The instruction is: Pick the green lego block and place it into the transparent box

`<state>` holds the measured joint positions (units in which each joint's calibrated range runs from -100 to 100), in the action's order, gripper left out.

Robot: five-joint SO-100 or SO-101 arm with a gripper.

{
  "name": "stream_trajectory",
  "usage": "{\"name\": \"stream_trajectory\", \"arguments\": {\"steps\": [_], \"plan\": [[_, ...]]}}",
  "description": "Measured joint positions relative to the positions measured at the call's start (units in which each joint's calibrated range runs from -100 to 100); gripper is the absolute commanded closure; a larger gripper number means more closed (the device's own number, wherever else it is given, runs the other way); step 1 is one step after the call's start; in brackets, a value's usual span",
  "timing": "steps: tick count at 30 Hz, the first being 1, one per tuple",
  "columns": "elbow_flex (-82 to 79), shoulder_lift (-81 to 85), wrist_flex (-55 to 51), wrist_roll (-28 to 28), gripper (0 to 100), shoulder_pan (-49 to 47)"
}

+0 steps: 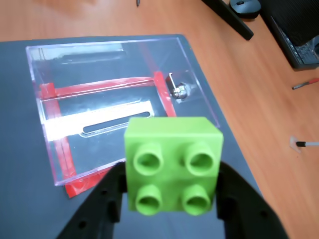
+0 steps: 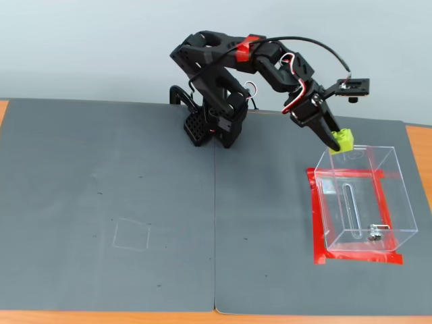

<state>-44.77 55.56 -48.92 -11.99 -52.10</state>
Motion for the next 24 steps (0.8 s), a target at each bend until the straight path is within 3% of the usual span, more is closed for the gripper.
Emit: {"name": "stream_trajectory", "arguments": {"steps": [24], "plan": [[22.99, -36.45, -0.09, 0.2, 86, -5.16]]}}
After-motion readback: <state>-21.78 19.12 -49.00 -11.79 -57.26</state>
